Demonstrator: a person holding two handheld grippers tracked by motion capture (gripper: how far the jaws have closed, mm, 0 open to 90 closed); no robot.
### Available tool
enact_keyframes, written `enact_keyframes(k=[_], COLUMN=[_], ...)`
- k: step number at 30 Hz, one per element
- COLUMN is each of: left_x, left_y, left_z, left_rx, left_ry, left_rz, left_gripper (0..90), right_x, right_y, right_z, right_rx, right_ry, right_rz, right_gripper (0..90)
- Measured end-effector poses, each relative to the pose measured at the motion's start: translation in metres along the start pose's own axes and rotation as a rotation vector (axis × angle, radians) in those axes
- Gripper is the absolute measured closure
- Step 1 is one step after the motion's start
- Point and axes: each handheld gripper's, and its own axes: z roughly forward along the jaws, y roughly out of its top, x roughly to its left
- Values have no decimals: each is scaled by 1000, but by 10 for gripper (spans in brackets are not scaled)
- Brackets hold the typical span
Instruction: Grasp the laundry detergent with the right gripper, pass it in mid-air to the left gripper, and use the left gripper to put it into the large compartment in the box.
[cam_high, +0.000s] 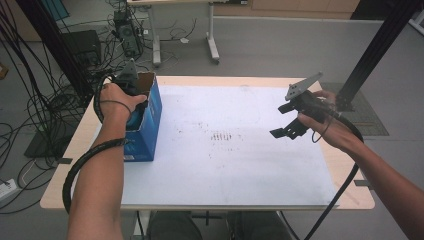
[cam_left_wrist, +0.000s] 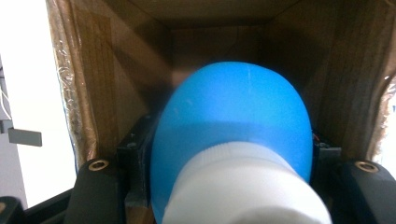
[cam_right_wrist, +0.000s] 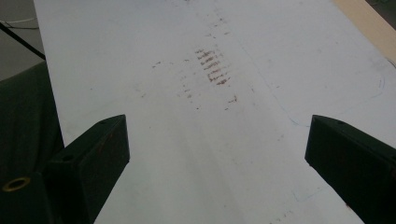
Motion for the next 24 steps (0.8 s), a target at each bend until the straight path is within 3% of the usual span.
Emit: enact_keyframes(k=[24], left_x=[0], left_y=[-1], left_z=[0], left_rx=[-2], left_ry=[-4], left_rz=[0], left_gripper=[361], right_x=[0], right_y=[1], right_z=[-1], right_rx=[-6], right_ry=[0], right_rz=[-2], right_gripper=[64])
